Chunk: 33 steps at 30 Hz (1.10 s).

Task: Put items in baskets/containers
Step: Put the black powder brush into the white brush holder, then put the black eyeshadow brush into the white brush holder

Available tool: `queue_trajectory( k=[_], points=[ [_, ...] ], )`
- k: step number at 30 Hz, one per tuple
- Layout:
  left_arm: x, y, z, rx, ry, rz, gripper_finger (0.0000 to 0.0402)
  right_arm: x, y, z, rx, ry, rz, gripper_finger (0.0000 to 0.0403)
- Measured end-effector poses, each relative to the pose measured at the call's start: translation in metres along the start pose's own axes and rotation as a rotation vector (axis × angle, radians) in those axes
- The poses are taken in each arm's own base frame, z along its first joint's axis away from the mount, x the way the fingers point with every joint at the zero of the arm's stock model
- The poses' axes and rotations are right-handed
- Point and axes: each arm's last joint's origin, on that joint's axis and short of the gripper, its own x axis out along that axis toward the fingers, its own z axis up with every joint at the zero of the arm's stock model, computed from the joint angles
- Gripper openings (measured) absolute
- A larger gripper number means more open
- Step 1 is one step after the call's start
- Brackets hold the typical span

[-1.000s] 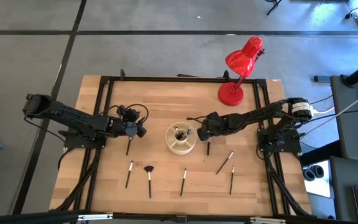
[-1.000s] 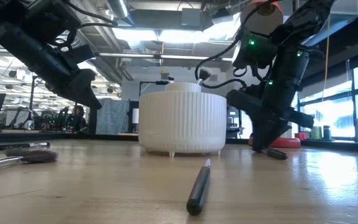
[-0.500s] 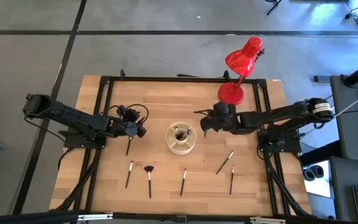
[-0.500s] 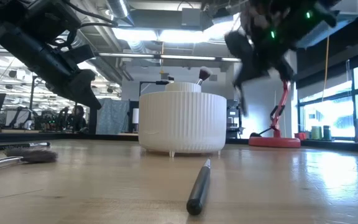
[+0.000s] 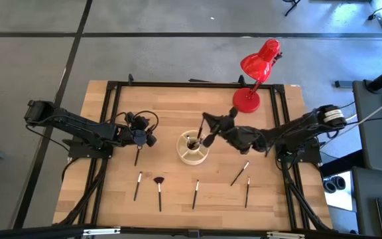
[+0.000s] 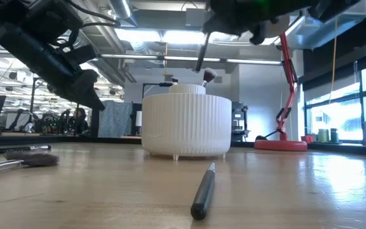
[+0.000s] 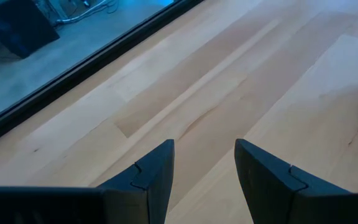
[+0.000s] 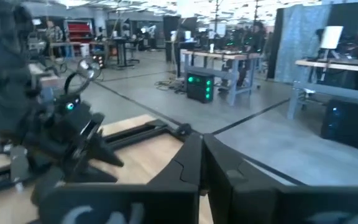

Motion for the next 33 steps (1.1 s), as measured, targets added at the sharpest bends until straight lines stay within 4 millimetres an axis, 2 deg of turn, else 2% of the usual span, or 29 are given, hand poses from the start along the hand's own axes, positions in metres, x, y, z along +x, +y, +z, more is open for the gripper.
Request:
queue_trajectory(
  k=[5,10,14,22,25,28,31,33],
  points=[
    [0.0,-0.002,0.001,-0.017,-0.002,-0.026,0.0164,0.009,0.013,-0.026,-0.044,-0.004,0.009,0.0011],
    [0.0,-0.002,0.001,-0.018,0.002,-0.034,0.0164,0.009,0.024,-0.041,-0.084,-0.003,0.115,0.0015],
    [0.0,-0.002,0.001,-0.017,0.003,-0.035,0.0164,0.005,0.029,-0.043,-0.098,0.008,0.156,0.004],
    [0.0,-0.002,0.001,-0.003,0.002,-0.035,0.0164,-0.006,0.032,-0.041,-0.11,0.018,0.035,0.0116],
    [0.0,-0.002,0.001,-0.001,0.002,-0.035,0.0164,-0.015,0.031,-0.03,-0.084,0.032,-0.116,0.0132],
    [0.0,-0.002,0.001,0.0,0.002,-0.035,0.0164,-0.027,0.036,0.0,-0.098,0.07,-0.243,0.0133],
    [0.0,-0.002,0.001,0.0,0.002,-0.034,0.0164,-0.038,0.046,0.036,-0.079,0.106,-0.238,0.0123],
    [0.0,-0.002,0.001,0.003,0.002,-0.034,0.0164,-0.041,0.05,0.052,-0.042,0.158,-0.188,0.0115]
  ],
)
